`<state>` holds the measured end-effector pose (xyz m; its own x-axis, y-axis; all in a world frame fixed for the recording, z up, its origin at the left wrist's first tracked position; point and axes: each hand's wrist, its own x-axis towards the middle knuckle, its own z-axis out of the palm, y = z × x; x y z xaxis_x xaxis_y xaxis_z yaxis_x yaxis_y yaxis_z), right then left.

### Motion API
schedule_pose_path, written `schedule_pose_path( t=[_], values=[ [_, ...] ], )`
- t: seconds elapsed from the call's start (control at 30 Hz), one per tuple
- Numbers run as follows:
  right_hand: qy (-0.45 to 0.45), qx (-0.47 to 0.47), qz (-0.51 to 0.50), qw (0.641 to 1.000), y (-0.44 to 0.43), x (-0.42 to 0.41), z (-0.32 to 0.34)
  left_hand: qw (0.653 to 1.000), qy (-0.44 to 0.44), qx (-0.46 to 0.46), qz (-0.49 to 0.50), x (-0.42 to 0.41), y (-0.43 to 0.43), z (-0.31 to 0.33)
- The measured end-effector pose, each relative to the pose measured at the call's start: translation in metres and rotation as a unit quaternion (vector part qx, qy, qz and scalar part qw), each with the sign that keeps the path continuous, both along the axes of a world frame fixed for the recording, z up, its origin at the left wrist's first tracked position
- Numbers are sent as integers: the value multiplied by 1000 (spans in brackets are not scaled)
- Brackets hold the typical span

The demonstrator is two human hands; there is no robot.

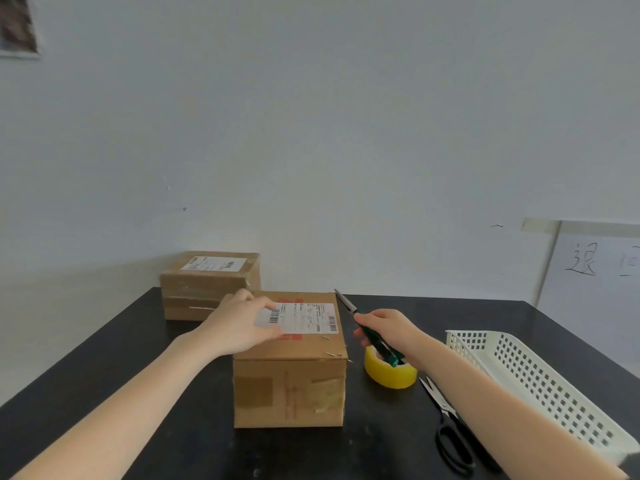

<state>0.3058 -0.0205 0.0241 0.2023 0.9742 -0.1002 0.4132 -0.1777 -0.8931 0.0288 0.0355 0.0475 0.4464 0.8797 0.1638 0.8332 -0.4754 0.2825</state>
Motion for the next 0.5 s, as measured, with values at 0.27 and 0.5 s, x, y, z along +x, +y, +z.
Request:
schedule_pose_path(
  t=[0.27,0.5],
  values=[
    [-119,74,5,990,21,-24,-2,990,81,-62,-97,4,-26,-8],
    [-176,117,14,977,25,-28,-10,991,54,-70,-101,2,-23,-13]
  ],
)
